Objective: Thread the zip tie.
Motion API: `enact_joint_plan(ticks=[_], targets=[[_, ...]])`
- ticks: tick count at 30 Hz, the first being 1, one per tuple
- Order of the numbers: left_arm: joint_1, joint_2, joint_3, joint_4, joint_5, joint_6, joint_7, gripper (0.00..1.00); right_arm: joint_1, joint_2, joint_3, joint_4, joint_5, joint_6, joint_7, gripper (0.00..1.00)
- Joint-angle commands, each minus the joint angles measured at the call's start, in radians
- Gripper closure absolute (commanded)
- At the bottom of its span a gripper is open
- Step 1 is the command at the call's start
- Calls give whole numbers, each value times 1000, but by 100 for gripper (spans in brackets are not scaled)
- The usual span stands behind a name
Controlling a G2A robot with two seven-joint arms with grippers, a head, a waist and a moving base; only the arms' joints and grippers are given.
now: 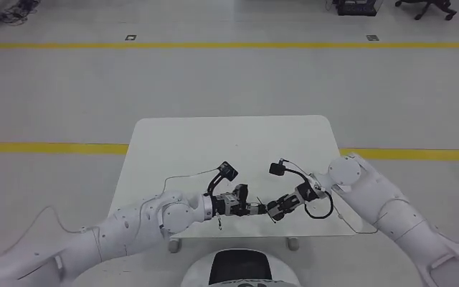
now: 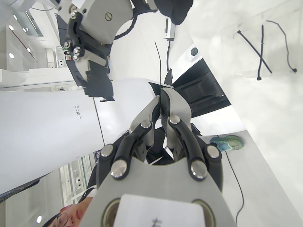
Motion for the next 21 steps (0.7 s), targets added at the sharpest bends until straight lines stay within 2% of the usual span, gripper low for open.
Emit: enact_joint_plan(ticks=[1, 7, 12, 13, 21], targets=[[-1, 0, 0, -4, -21, 0, -10, 0, 21, 0, -28, 7, 14, 0, 0, 100], [7, 1, -10, -19, -73, 0, -37, 0, 89, 2, -111, 29, 84, 0, 0, 100], [27, 2, -48, -22, -115, 0, -76, 0, 143, 4, -179, 45, 123, 0, 0, 100], [26, 4, -59, 13, -75, 0, -56, 0, 143, 4, -179, 45, 123, 0, 0, 100], [26, 4, -59, 13, -75, 0, -56, 0, 143, 4, -179, 45, 123, 0, 0, 100]])
